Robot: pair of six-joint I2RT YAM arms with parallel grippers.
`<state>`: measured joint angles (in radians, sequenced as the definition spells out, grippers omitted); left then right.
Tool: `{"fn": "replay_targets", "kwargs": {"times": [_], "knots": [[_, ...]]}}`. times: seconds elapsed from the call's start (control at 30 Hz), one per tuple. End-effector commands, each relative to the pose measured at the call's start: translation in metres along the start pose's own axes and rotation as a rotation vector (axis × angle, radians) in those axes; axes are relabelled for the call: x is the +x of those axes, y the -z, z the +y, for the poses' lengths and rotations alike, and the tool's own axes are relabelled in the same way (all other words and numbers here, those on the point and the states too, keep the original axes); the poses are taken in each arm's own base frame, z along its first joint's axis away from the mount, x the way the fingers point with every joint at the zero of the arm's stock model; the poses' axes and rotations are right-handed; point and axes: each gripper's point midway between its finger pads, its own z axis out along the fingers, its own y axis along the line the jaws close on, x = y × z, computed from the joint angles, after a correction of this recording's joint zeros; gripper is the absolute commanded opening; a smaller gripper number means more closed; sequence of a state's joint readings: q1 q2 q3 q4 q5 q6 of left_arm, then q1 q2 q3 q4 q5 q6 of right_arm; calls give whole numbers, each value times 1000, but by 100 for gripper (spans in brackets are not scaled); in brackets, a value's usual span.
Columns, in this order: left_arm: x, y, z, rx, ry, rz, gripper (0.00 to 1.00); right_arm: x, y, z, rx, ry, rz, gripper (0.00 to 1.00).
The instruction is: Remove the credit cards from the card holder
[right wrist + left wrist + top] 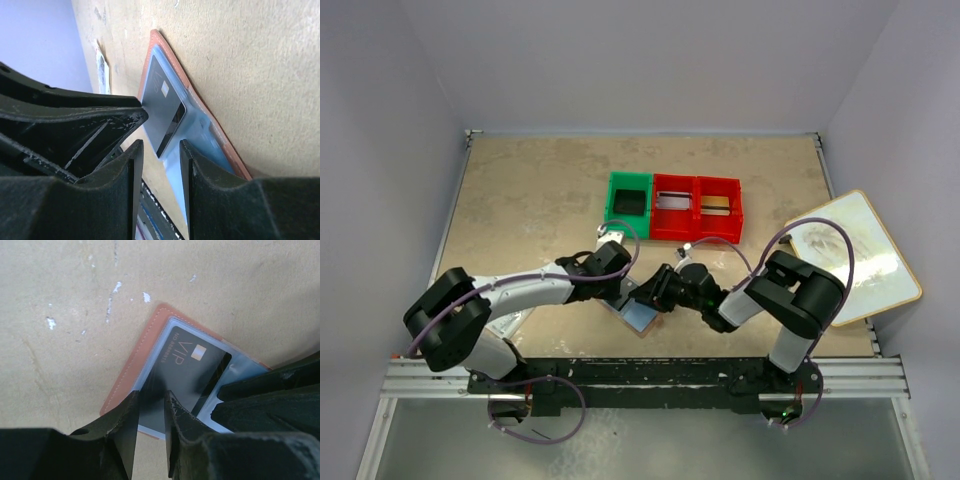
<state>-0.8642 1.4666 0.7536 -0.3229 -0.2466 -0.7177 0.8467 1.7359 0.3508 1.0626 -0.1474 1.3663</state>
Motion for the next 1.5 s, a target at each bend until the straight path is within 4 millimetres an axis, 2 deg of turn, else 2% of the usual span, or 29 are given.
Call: {"fn": "replay_targets", "kwargs": {"times": [0.0, 0.1, 0.2, 0.33, 0.47, 0.67, 0.97, 1.23, 1.4, 1.47], "knots": [[-21, 14, 15, -73, 23, -92, 25, -4, -8, -20, 104, 45, -6, 39], [-35, 18, 15, -94, 21, -134, 26, -5, -7, -21, 111, 51, -11, 39], [-39, 15, 6, -61, 2, -132, 26, -5, -6, -21, 111, 55, -12, 39], [-25, 3, -1, -35, -23, -62, 24, -4, -7, -20, 107, 52, -7, 39], [-3, -4, 6, -38, -36, -2, 20, -3, -8, -19, 96, 43, 1, 39], [22, -4, 22, -61, -13, 39, 17, -8, -14, -14, 86, 42, -24, 38], [25, 0, 18, -25, 7, 42, 16, -12, -18, -7, 66, 12, -53, 34], [25, 4, 14, 2, 25, 41, 14, 2, -23, -4, 87, 10, -58, 30], [26, 6, 11, 24, 36, 41, 13, 3, -32, 1, 115, 59, -52, 29], [27, 6, 12, 22, 37, 43, 13, 4, -35, 2, 139, 88, -55, 25]]}}
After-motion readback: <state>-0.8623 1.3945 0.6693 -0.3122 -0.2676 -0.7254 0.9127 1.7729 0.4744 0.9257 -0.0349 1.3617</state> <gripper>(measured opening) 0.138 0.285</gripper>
